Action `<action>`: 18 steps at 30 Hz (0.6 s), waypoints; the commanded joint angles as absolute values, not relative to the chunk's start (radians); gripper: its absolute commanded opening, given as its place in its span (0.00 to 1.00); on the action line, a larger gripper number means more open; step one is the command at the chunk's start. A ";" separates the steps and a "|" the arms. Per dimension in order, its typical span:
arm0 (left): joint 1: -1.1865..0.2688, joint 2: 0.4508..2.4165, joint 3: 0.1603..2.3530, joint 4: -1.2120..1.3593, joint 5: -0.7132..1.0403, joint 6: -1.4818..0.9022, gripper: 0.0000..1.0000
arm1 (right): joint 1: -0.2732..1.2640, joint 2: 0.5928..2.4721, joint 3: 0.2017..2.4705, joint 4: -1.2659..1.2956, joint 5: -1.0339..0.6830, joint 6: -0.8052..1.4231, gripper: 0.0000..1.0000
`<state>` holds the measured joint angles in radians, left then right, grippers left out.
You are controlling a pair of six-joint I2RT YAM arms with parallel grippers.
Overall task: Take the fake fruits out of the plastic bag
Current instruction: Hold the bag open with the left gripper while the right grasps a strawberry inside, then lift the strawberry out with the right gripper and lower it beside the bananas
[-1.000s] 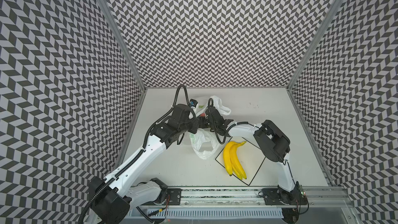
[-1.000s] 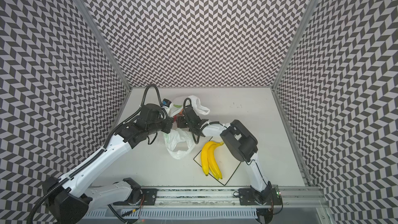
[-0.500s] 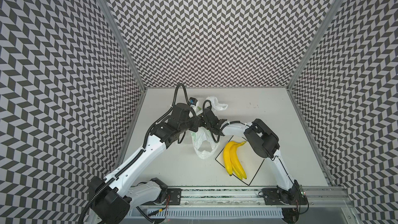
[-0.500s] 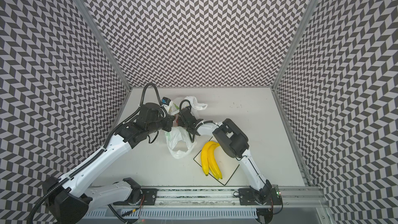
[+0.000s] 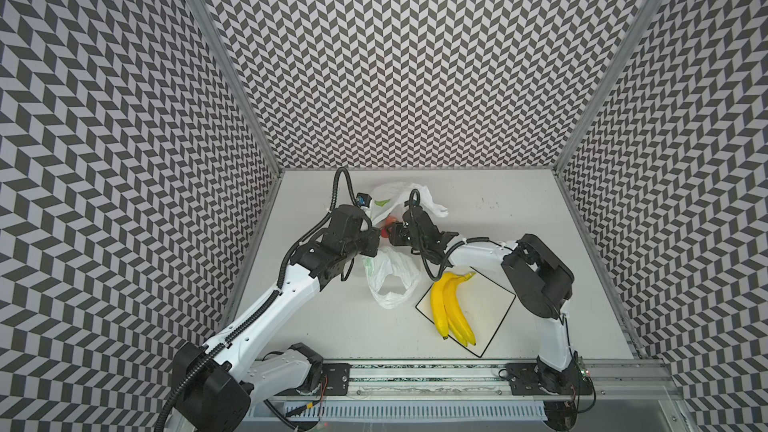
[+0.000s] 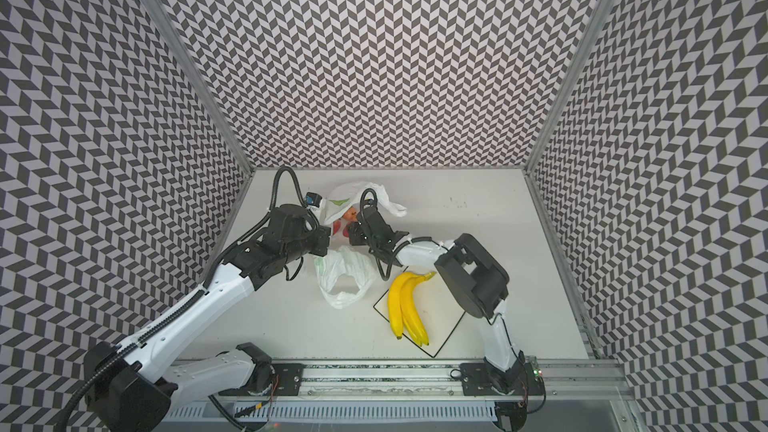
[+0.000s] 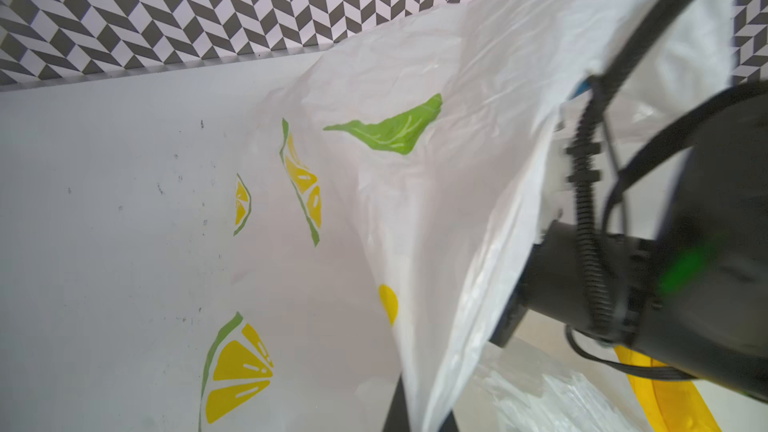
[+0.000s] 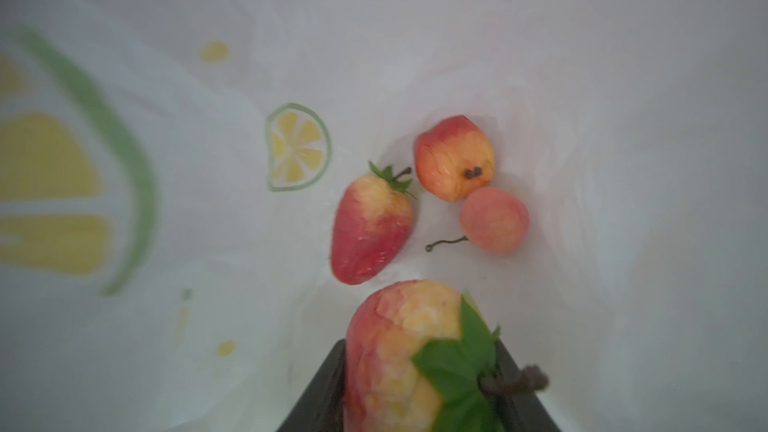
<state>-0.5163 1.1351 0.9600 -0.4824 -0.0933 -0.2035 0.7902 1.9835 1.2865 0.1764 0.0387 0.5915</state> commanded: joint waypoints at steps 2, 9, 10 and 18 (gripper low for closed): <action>-0.503 1.112 0.947 -0.438 -0.116 -0.216 0.00 | 0.763 1.875 1.231 0.234 -0.133 0.551 0.24; -0.491 1.109 0.937 -0.394 -0.108 -0.239 0.00 | 0.758 1.680 1.113 0.136 -0.257 0.462 0.24; -0.491 1.111 0.935 -0.390 -0.108 -0.242 0.00 | 0.758 1.651 1.097 0.118 -0.263 0.449 0.24; -0.488 1.115 0.930 -0.367 -0.089 -0.249 0.00 | 0.754 1.346 0.991 -0.194 -0.244 0.342 0.24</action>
